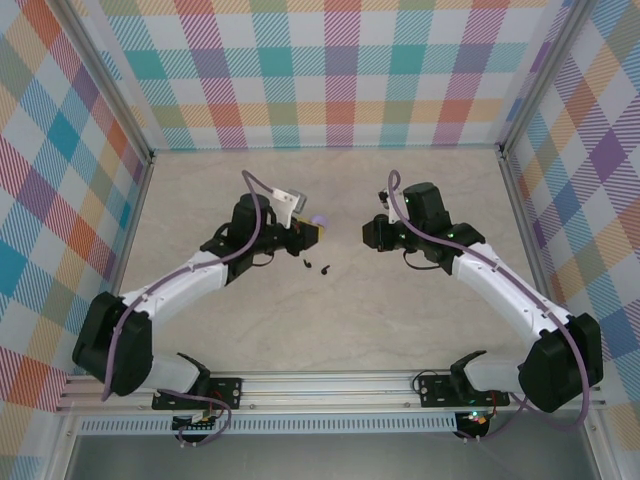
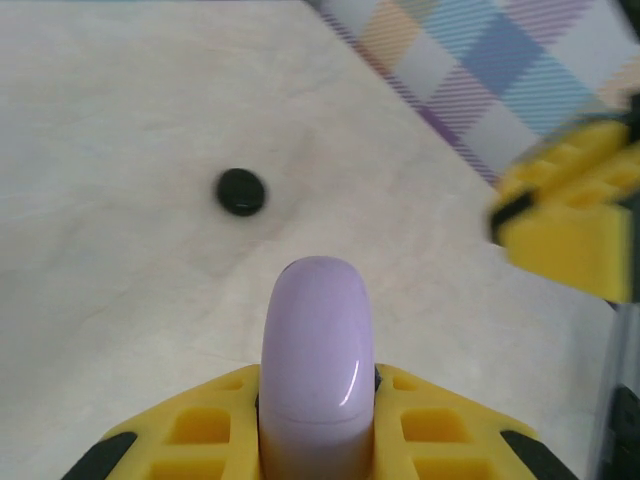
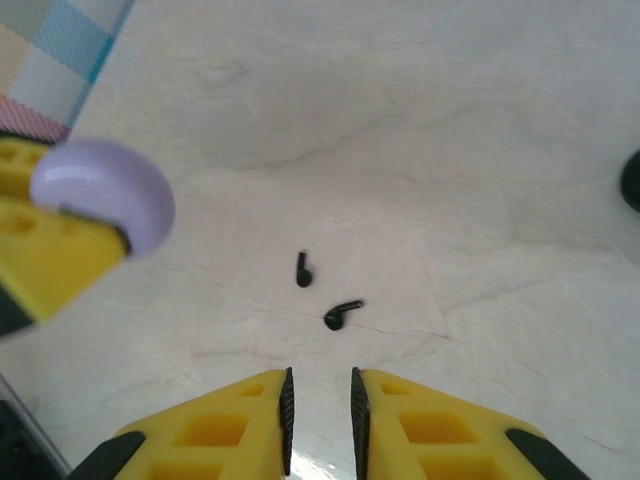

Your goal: Insert the wireless bluetooth earbuds into the charging case

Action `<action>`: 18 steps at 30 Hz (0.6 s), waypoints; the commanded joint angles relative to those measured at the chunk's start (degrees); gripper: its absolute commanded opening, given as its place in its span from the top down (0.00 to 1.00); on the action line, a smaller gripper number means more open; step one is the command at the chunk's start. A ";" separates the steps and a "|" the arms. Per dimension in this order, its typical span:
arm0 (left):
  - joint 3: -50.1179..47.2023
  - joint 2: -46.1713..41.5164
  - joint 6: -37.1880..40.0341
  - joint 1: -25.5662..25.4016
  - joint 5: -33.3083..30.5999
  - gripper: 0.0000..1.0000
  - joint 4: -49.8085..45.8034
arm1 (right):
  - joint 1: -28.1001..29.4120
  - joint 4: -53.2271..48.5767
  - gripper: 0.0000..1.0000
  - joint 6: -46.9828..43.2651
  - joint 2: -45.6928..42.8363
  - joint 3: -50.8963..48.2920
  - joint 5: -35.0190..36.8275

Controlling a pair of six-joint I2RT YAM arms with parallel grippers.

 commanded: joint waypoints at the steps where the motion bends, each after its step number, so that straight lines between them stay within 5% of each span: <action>1: 6.23 5.62 -1.65 4.86 -0.18 0.79 -6.93 | 0.13 -2.34 0.75 0.49 0.01 0.16 3.71; 18: 28.61 33.29 -4.52 13.64 2.53 0.80 -19.02 | 0.16 -3.72 0.74 1.24 0.78 -1.50 4.43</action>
